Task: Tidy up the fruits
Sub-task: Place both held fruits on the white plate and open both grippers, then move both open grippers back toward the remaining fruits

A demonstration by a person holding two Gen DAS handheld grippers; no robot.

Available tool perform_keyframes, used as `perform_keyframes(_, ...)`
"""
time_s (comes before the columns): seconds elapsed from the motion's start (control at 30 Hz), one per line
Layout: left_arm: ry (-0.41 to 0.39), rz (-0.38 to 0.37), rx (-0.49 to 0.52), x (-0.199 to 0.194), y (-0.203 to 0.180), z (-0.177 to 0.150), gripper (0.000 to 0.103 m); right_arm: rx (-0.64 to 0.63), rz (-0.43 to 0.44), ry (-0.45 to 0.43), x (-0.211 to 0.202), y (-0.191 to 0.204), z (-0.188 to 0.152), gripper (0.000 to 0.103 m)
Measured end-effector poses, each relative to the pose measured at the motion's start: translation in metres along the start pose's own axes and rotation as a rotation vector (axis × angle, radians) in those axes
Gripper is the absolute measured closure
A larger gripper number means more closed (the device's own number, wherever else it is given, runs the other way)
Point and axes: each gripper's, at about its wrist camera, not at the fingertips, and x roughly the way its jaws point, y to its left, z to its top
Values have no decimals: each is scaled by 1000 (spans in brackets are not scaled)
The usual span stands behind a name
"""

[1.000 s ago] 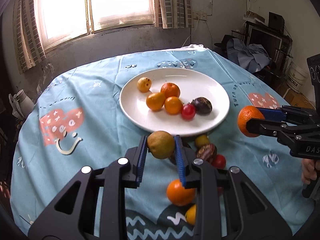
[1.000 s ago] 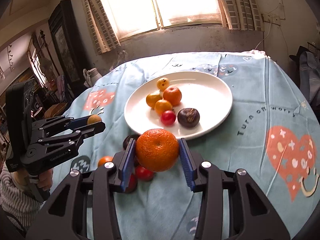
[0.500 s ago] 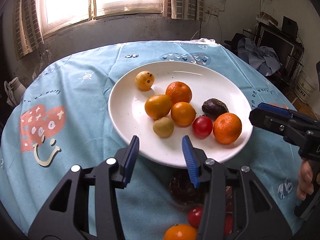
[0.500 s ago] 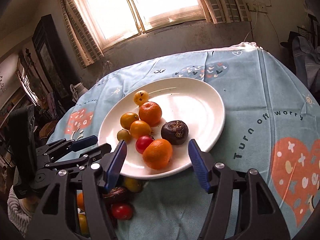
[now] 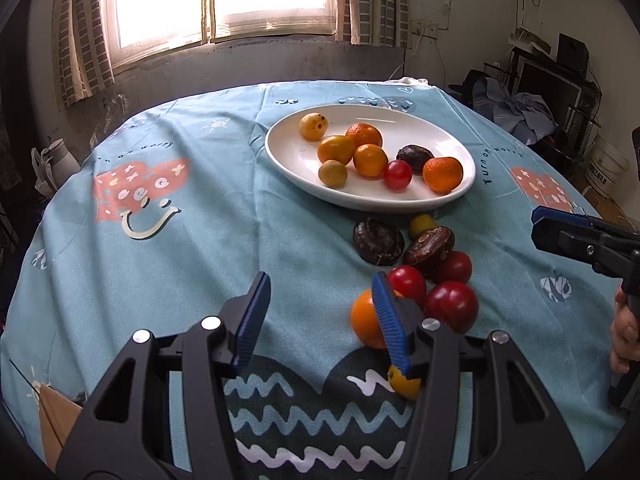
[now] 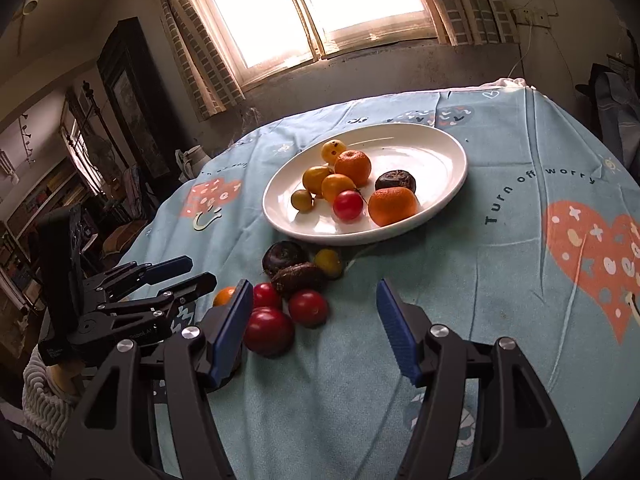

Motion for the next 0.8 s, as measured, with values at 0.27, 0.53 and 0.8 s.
perform_keyframes(0.27, -13, 27, 13, -21, -11, -21, 26, -104, -30, 56, 3, 24, -24, 39)
perform_keyframes(0.53, 11, -34, 169, -22, -46, -35, 24, -61, -61, 53, 3, 12, -22, 38)
perform_keyframes(0.8, 24, 45, 93, -15, -26, -33, 19, -55, -70, 50, 1, 11, -23, 38)
